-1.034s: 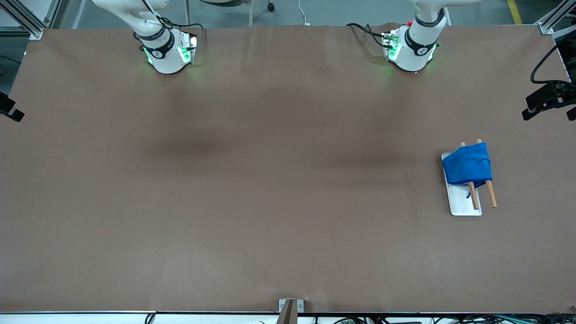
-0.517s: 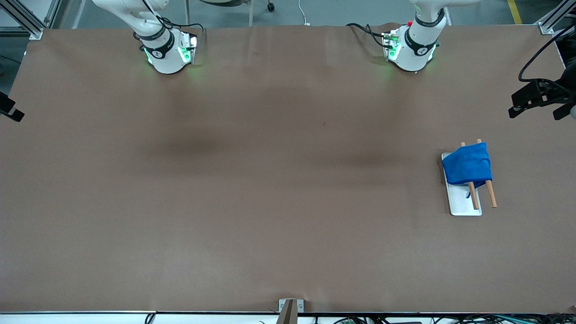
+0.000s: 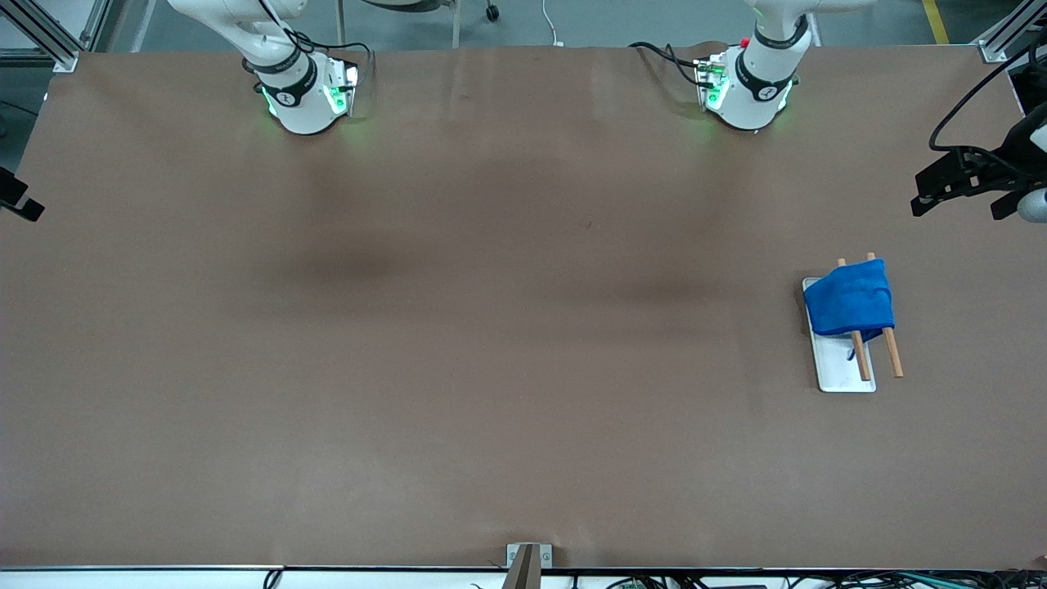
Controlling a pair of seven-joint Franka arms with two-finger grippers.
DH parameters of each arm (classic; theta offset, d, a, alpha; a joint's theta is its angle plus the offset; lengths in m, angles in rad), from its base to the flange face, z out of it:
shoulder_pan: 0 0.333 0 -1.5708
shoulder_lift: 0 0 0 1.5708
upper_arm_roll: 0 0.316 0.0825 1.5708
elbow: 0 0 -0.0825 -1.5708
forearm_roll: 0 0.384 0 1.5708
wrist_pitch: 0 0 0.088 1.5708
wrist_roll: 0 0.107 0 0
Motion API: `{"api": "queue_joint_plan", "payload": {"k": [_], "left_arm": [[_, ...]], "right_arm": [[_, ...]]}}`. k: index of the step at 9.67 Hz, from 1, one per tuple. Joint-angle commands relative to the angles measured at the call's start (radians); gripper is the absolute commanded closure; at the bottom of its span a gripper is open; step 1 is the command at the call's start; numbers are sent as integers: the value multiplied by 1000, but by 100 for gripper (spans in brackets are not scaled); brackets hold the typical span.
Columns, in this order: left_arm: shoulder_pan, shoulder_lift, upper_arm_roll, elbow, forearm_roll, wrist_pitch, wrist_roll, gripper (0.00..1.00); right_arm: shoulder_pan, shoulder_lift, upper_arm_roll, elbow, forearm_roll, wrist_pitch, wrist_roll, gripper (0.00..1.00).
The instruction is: Right arm passes towel to left arm to hang
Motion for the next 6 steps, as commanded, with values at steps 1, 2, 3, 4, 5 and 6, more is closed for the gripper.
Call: {"api": "queue_joint_plan", "payload": {"k": [1, 2, 3, 4, 5, 6], "left_arm": [[-22, -5, 24, -45, 11, 14, 10, 0], [-23, -5, 25, -45, 13, 14, 16, 0], [-23, -6, 31, -45, 11, 10, 45, 0], [-23, -6, 31, -45, 11, 8, 50, 0], [-20, -5, 31, -45, 8, 8, 45, 0], [-17, -5, 31, -45, 1, 11, 42, 0]], "right_arm": [[-4, -1, 3, 6, -16, 0, -8, 0], [-4, -1, 3, 6, -16, 0, -8, 0], [-3, -1, 3, 6, -16, 0, -8, 0], [-2, -1, 3, 6, -16, 0, -8, 0], [-2, -1, 3, 6, -18, 0, -8, 0], [-2, -1, 3, 6, -18, 0, -8, 0]]}}
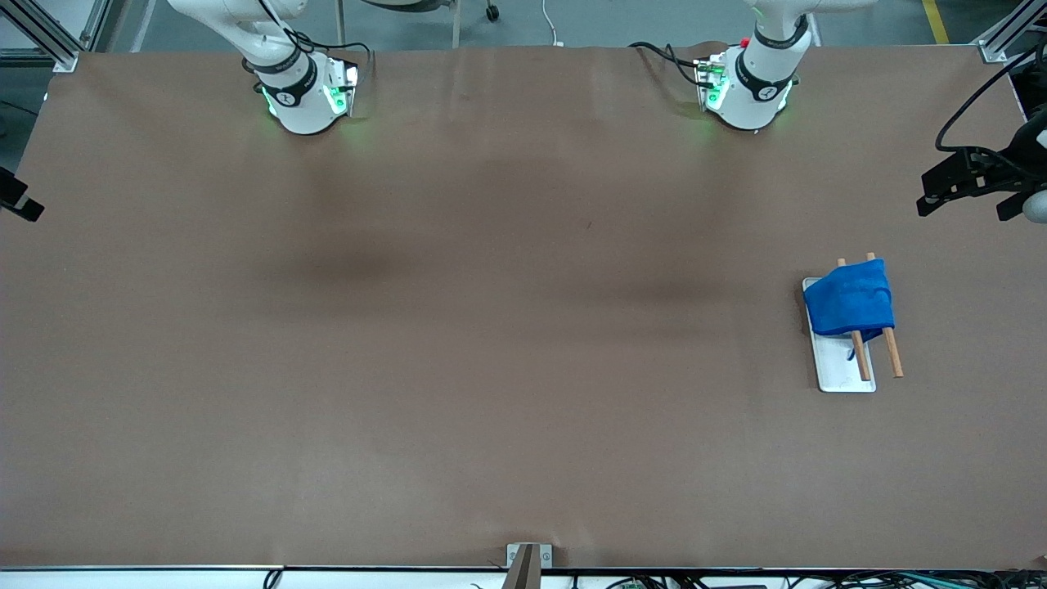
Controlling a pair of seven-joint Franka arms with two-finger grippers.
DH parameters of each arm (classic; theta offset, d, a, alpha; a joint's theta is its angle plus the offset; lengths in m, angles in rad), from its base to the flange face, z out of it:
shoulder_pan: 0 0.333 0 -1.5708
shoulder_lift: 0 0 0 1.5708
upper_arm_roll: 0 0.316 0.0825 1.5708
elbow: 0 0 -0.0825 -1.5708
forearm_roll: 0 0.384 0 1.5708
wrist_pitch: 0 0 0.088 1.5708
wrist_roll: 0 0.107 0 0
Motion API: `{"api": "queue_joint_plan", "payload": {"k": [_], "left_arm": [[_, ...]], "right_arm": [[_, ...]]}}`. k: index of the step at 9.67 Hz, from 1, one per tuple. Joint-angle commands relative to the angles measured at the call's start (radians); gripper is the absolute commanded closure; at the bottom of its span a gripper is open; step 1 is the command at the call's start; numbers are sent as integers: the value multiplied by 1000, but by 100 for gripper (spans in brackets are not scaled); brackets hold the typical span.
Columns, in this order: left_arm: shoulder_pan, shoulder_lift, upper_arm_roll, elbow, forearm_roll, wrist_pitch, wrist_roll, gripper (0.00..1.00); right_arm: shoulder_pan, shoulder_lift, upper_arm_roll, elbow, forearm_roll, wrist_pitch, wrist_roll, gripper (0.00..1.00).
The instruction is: Right arm passes towel to left arm to hang
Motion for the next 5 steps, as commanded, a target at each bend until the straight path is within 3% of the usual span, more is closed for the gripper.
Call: {"api": "queue_joint_plan", "payload": {"k": [1, 5], "left_arm": [[-11, -3, 10, -43, -1, 16, -15, 0], [-13, -5, 7, -51, -4, 31, -69, 0]], "right_arm": [[-2, -1, 3, 6, -18, 0, -8, 0], [-4, -1, 3, 6, -18, -3, -8, 0]]}}
